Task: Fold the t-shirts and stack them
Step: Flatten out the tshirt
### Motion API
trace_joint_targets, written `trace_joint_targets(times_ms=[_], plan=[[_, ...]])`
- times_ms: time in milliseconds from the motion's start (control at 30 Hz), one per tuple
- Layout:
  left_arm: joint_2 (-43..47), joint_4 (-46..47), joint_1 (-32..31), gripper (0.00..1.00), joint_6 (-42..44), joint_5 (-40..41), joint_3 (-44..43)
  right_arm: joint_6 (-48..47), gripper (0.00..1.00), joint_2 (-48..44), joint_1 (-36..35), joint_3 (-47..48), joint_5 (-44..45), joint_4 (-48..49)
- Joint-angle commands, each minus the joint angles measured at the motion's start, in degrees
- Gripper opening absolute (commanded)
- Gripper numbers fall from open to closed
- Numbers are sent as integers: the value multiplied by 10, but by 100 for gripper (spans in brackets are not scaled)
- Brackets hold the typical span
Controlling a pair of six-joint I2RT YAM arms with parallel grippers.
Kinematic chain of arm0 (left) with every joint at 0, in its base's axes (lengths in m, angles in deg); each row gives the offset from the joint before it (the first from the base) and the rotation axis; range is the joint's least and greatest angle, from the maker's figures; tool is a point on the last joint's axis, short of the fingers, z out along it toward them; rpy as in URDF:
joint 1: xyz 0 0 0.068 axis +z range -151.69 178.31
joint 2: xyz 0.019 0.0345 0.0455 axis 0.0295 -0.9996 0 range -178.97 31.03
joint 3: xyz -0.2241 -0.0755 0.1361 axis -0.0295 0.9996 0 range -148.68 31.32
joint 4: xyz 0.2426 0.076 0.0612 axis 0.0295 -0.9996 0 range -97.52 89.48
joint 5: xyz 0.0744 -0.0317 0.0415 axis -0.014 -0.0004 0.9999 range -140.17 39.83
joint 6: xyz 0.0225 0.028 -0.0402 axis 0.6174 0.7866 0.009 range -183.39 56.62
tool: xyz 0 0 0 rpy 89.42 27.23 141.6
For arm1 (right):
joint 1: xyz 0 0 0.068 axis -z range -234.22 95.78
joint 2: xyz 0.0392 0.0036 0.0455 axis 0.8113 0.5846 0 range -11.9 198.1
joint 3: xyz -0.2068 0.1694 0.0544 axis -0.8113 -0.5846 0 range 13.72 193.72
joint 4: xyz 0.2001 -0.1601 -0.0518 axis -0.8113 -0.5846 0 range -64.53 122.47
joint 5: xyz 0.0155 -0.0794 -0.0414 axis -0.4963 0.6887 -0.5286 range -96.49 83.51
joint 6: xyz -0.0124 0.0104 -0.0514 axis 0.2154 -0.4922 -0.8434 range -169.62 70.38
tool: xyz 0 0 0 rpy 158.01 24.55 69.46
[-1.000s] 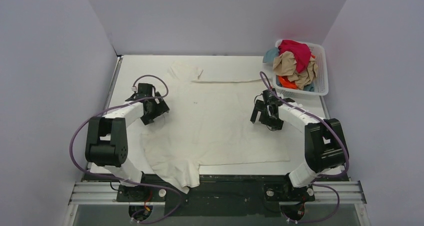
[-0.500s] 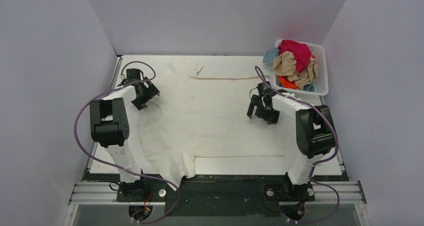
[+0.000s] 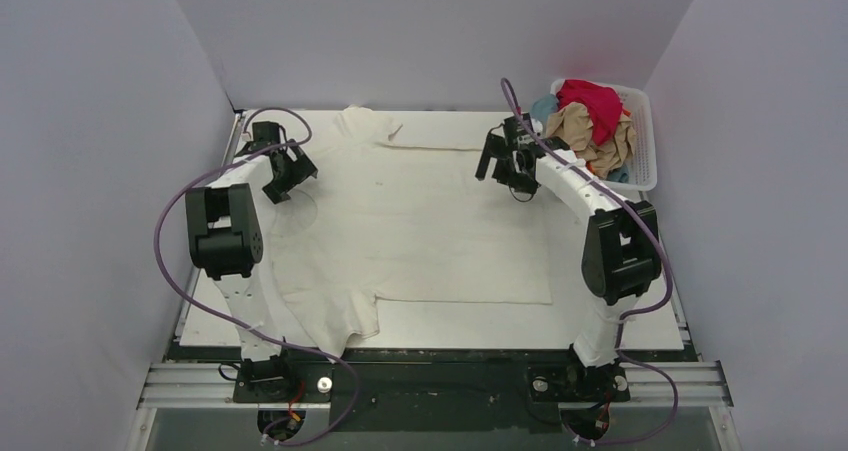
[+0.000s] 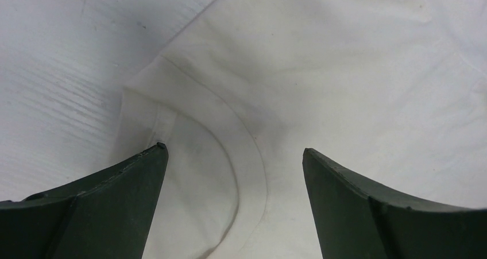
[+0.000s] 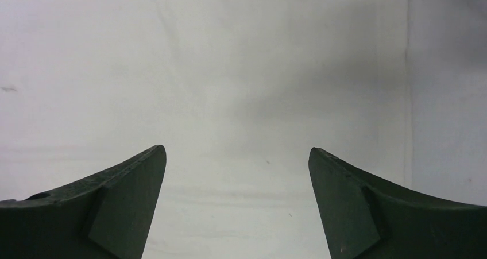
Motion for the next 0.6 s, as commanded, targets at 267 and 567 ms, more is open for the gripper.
trace_joint_targets(times_ms=[267, 567], plan=[[156, 29, -198, 98, -1, -7, 72, 89, 89, 197, -21, 232, -68, 130], [156, 109, -281, 98, -29, -98, 184, 117, 90, 314, -19, 349, -59, 161]])
